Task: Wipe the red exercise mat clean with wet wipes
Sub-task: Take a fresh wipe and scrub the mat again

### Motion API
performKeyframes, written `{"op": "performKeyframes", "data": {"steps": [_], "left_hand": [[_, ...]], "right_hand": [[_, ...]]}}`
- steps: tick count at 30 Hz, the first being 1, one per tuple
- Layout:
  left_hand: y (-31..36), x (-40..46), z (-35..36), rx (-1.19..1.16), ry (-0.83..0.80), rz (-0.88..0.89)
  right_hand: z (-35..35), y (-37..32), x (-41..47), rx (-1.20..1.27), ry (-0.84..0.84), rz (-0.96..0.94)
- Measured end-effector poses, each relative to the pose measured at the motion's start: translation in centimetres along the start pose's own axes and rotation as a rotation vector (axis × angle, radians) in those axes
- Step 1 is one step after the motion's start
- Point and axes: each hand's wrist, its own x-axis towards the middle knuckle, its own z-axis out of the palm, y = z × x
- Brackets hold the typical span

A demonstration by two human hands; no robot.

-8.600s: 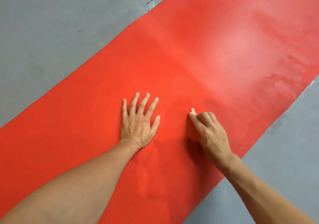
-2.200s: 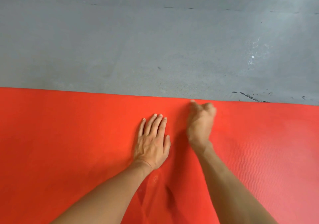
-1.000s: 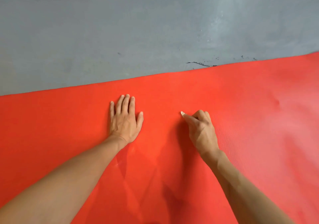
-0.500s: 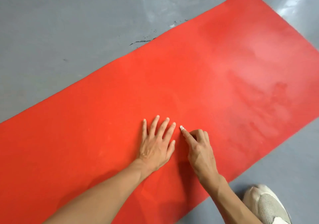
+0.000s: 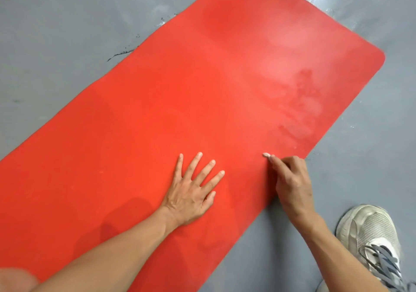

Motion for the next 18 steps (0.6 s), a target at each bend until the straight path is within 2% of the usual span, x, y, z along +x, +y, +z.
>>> {"op": "performKeyframes", "data": {"steps": [2,4,8,10,12,13,15,17,18], "left_hand": [[-0.2,-0.1,0.0,0.002,0.007,-0.022],[0.0,-0.1,-0.2,-0.012,0.005,-0.036],[0.2,0.1,-0.4,-0.038,0.01,-0.049],[0.3,0.1,-0.5,-0.045,0.006,-0.051],[0.2,0.1,-0.5,-0.043,0.006,-0.052],[0.2,0.1,-0.5,-0.041,0.012,-0.051],[0.2,0.1,-0.4,-0.043,0.016,-0.053],[0.2,0.0,-0.4,-0.047,0.014,-0.054],[0.1,0.0,-0.3,-0.046,0.011,-0.054]], "right_hand": [[0.3,0.4,0.9,0.007,0.091,0.173],[1.1,-1.9,-0.7,0.03,0.104,0.199],[1.6,-7.6,-7.3,0.154,-0.092,-0.045],[0.8,-6.7,-6.9,0.161,-0.177,-0.216],[0.5,-3.8,-3.3,0.101,-0.142,-0.258],[0.5,-1.9,-0.8,0.061,-0.058,-0.197],[-0.1,1.5,4.8,-0.013,0.105,0.054],[0.2,2.1,7.3,-0.029,0.177,0.29],[0.7,1.0,7.1,-0.033,0.191,0.328]]}}
